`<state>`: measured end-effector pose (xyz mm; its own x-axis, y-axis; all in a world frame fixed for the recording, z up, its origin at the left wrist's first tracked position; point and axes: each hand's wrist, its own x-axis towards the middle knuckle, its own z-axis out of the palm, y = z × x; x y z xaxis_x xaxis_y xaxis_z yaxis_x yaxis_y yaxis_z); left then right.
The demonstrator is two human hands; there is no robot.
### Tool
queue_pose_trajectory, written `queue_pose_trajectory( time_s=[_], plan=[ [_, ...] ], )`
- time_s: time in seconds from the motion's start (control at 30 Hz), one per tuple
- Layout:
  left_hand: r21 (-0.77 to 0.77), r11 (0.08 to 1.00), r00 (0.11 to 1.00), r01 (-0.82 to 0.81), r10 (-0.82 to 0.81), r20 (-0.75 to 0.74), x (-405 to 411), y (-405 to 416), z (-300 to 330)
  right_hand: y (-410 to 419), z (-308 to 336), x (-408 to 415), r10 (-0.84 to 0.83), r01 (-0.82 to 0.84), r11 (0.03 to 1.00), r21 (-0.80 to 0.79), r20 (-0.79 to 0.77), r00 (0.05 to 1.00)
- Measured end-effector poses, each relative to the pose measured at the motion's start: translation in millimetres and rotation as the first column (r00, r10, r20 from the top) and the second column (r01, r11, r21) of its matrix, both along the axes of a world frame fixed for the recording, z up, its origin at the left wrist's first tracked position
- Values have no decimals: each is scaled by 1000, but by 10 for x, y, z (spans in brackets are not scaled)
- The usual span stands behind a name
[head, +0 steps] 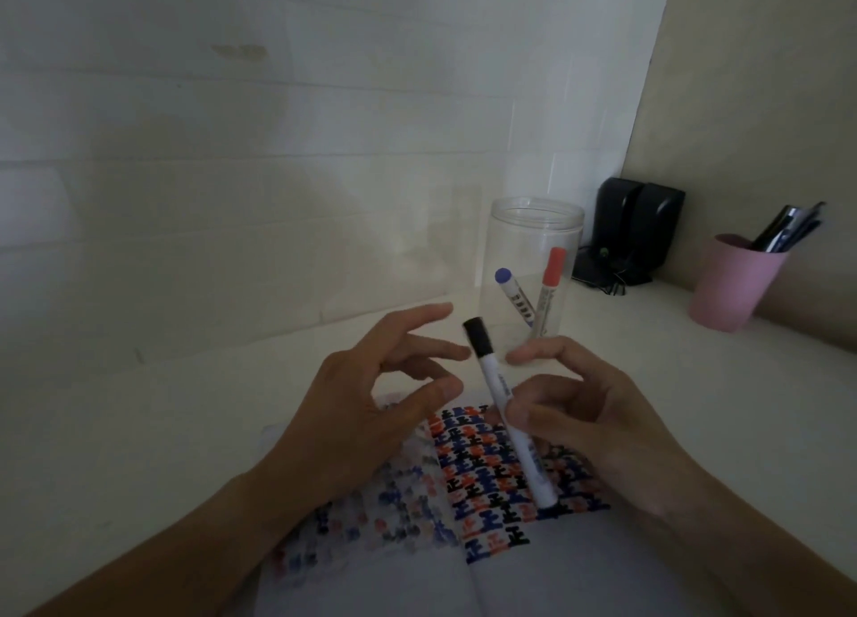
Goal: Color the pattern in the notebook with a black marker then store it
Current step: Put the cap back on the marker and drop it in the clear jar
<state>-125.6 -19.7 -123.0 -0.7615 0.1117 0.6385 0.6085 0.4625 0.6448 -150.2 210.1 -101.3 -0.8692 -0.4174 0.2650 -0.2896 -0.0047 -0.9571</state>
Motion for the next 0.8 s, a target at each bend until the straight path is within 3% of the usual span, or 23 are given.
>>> queue_pose_trajectory(
  time_s=[0.2,0.4,0.53,0.6,0.67,0.73,0.8],
  plan=[
    [-391,892,973,-229,216,-78,-76,-267,-142,-90,-256,-149,59,-61,998,11,167,984],
    [-459,835,952,-303,281,-118,-155,-442,-174,-191,-246,-144,19,-7,999,-54,231,973],
    [-437,841,947,-320,293,-129,-147,-456,-182,-199,178,-148,-247,246,969,-19,-48,968],
    [-446,834,945,-326,293,-144,-158,-455,-188,-214,526,-208,-415,397,910,-123,-237,878],
    [-453,830,945,-326,287,-154,-150,-440,-190,-227,834,-314,-557,528,827,-195,-411,721],
    [-454,835,951,-310,272,-148,-138,-430,-197,-259,1021,-451,-657,655,724,-216,-508,558],
    [-454,838,954,-301,264,-144,-127,-432,-200,-300,1088,-586,-686,739,648,-183,-561,462]
  ],
)
